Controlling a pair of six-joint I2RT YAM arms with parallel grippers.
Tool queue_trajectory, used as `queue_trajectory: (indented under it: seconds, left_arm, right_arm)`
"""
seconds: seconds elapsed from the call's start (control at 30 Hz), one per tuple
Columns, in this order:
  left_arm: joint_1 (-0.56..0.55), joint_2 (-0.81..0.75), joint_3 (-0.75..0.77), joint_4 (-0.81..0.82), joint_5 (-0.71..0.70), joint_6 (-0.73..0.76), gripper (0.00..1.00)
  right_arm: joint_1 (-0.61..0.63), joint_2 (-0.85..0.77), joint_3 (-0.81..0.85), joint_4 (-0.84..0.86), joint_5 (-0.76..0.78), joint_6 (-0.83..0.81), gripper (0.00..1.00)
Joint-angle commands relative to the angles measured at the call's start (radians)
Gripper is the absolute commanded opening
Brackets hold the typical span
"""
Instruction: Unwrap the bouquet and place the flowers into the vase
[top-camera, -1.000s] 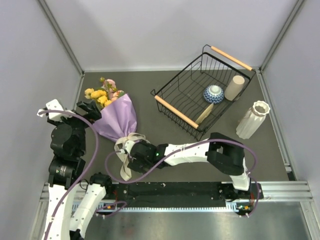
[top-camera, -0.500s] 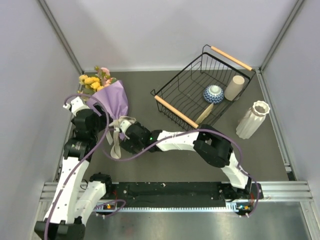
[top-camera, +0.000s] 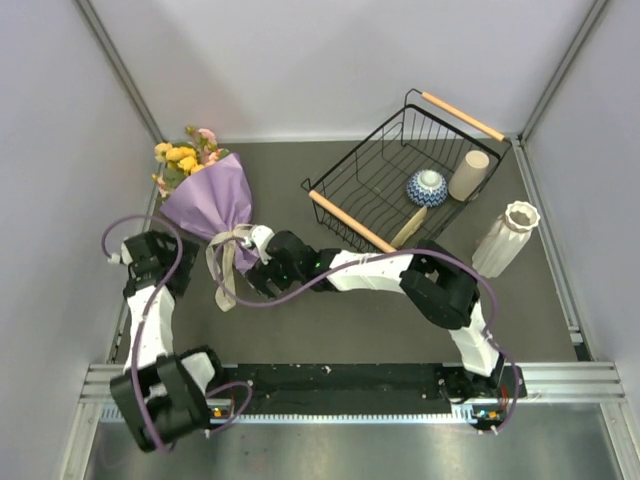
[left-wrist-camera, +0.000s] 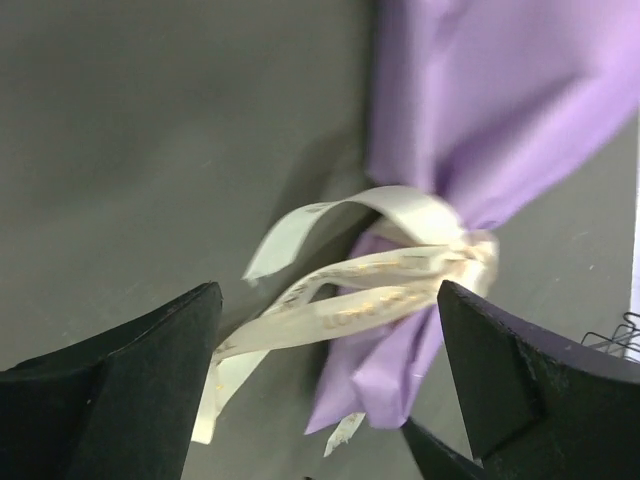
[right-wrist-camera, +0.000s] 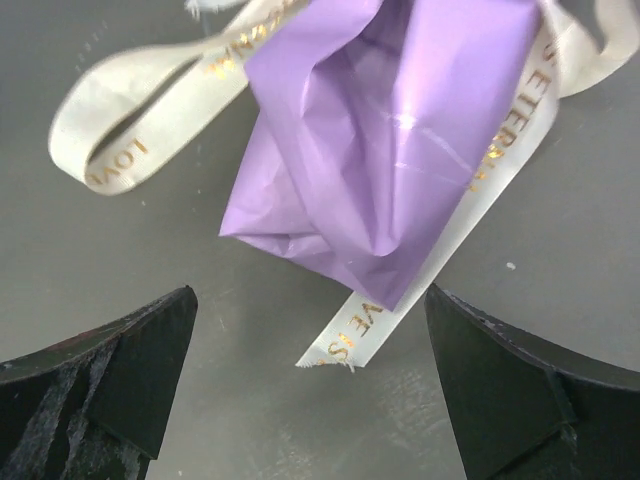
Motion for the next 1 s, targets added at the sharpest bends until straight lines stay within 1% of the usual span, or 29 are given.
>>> queue_trajectory:
  seconds: [0.0, 0.07, 0.13, 0.17, 0.2, 0.23, 0.27, 0.33, 0.37, 0.4, 0.47, 0.5, 0.53, 0.57, 0.63, 0.7, 0.73, 0.77, 0.83, 0.93, 0.97]
  left_arm:
    - [0.144, 0.115, -0.112, 0.221, 0.392, -0.11, 0.91]
    - [0.153, 0.177, -0.1, 0.226, 0.408, -0.069, 0.84]
    - [0.152, 0.206, -0.122, 0.258, 0.399, -0.057, 0.81]
    - [0.153, 0.214, -0.132, 0.275, 0.397, -0.052, 0.74]
    - [0.153, 0.22, -0.151, 0.295, 0.403, -0.04, 0.72]
    - [0.152, 0.234, -0.158, 0.313, 0.403, -0.034, 0.7]
    - [0.153, 0.24, -0.165, 0.338, 0.399, -0.027, 0.66]
    - [0.153, 0.266, -0.168, 0.353, 0.382, 0.005, 0.62]
    - [0.153, 0.277, -0.166, 0.358, 0.374, 0.012, 0.61]
    - [0.153, 0.303, -0.162, 0.364, 0.37, 0.029, 0.54]
    - [0.152, 0.332, -0.155, 0.375, 0.359, 0.042, 0.5]
    - [0.15, 0.364, -0.146, 0.375, 0.356, 0.048, 0.47]
    - [0.15, 0.379, -0.143, 0.378, 0.363, 0.048, 0.46]
    - [0.149, 0.392, -0.14, 0.382, 0.365, 0.048, 0.44]
    - [0.14, 0.413, -0.134, 0.389, 0.367, 0.048, 0.43]
    - [0.132, 0.413, -0.132, 0.389, 0.35, 0.052, 0.44]
    - [0.129, 0.413, -0.131, 0.386, 0.344, 0.054, 0.46]
    - [0.126, 0.412, -0.129, 0.384, 0.334, 0.054, 0.47]
    - [0.108, 0.413, -0.119, 0.375, 0.324, 0.054, 0.49]
    - [0.075, 0.433, -0.088, 0.363, 0.287, 0.051, 0.49]
    - [0.068, 0.439, -0.08, 0.361, 0.278, 0.046, 0.47]
  right_arm:
    - [-0.067, -0.106, 0.006, 0.082, -0.102, 0.076, 0.99]
    - [-0.078, -0.1, 0.029, 0.067, -0.094, 0.083, 0.99]
    - [-0.105, -0.088, 0.055, 0.03, -0.075, 0.102, 0.99]
    - [-0.119, -0.064, 0.099, 0.009, -0.059, 0.131, 0.98]
    - [-0.142, -0.05, 0.126, -0.041, -0.062, 0.14, 0.97]
    - [-0.15, -0.03, 0.19, -0.066, -0.064, 0.137, 0.96]
    - [-0.153, 0.011, 0.227, -0.092, -0.064, 0.123, 0.91]
    - [-0.153, 0.057, 0.317, -0.131, -0.059, 0.065, 0.84]
    - [-0.153, 0.1, 0.343, -0.139, -0.048, 0.048, 0.77]
    - [-0.153, 0.119, 0.368, -0.143, -0.042, 0.031, 0.74]
    - [-0.153, 0.154, 0.437, -0.154, -0.009, -0.009, 0.67]
    - [-0.155, 0.188, 0.463, -0.165, -0.004, -0.019, 0.66]
    - [-0.156, 0.205, 0.504, -0.171, -0.002, -0.036, 0.65]
    - [-0.158, 0.217, 0.521, -0.178, -0.001, -0.044, 0.61]
    - [-0.158, 0.257, 0.561, -0.182, -0.001, -0.082, 0.59]
    - [-0.158, 0.281, 0.58, -0.186, -0.001, -0.102, 0.57]
    - [-0.159, 0.298, 0.595, -0.188, 0.001, -0.113, 0.56]
    - [-0.161, 0.309, 0.601, -0.195, 0.002, -0.115, 0.53]
    - [-0.162, 0.318, 0.609, -0.195, -0.005, -0.108, 0.52]
    - [-0.162, 0.329, 0.618, -0.194, -0.008, -0.101, 0.51]
    - [-0.162, 0.332, 0.621, -0.194, -0.007, -0.098, 0.49]
